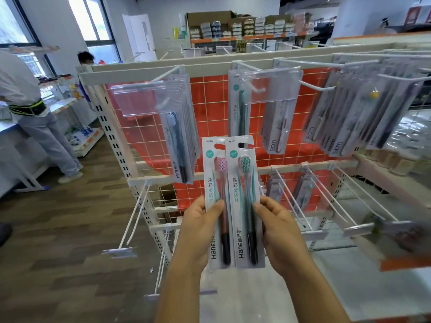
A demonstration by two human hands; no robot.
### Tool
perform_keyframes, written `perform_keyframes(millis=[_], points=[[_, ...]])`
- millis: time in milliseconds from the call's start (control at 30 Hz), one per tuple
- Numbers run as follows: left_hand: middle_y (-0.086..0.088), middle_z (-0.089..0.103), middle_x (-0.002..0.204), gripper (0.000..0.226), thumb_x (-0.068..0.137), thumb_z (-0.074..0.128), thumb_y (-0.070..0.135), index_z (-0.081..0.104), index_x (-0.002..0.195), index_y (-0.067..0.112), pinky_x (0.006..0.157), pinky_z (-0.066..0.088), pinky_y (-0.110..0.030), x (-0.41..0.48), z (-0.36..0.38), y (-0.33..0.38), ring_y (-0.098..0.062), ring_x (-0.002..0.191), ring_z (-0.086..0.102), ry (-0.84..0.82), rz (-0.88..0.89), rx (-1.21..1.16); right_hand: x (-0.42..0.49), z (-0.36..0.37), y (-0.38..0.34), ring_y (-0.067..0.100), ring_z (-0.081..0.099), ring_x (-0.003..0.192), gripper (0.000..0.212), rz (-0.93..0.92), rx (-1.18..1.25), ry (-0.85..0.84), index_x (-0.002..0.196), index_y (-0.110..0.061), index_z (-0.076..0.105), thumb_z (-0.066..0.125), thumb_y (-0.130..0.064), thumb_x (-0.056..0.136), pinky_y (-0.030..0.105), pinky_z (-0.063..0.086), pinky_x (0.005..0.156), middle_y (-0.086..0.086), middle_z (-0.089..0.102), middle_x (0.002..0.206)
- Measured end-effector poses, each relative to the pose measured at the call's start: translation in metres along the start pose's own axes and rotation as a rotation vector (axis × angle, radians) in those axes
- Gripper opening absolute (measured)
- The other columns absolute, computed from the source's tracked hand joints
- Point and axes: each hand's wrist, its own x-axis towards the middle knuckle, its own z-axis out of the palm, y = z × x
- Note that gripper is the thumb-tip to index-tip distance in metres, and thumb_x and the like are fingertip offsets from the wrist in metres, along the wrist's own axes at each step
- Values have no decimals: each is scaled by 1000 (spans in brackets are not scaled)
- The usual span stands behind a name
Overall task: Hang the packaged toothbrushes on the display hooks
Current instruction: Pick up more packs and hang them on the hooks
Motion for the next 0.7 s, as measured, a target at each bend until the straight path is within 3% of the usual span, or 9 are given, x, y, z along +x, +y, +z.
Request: perform_keyframes(millis=[167, 433, 700], points=[[-10, 74, 103, 19, 98, 52, 10, 65, 112, 11, 84, 55, -44, 10, 7, 1, -27, 98, 71, -24, 28, -10, 8, -3, -5, 17, 72, 86, 20, -48, 47, 13, 102, -10, 66, 46, -10, 99, 34, 59, 81, 5, 75, 93], [-11, 74, 104, 19, 97, 54, 10, 65, 112, 11, 91, 54, -48, 27, 23, 6, -29, 100, 70, -37, 23, -23, 24, -14, -17, 15, 72, 85, 16, -71, 24, 31, 104, -10, 65, 51, -11, 98, 30, 59, 73, 2, 76, 90], [-6, 75, 105, 19, 95, 58, 11, 66, 112, 12, 96, 52, -50, 49, 47, 13, -25, 103, 70, -17, 43, -42, 51, -28, -40, 19, 72, 87, 14, -101, 45, 5, 105, -7, 63, 54, -6, 95, 32, 60, 77, 5, 76, 92]])
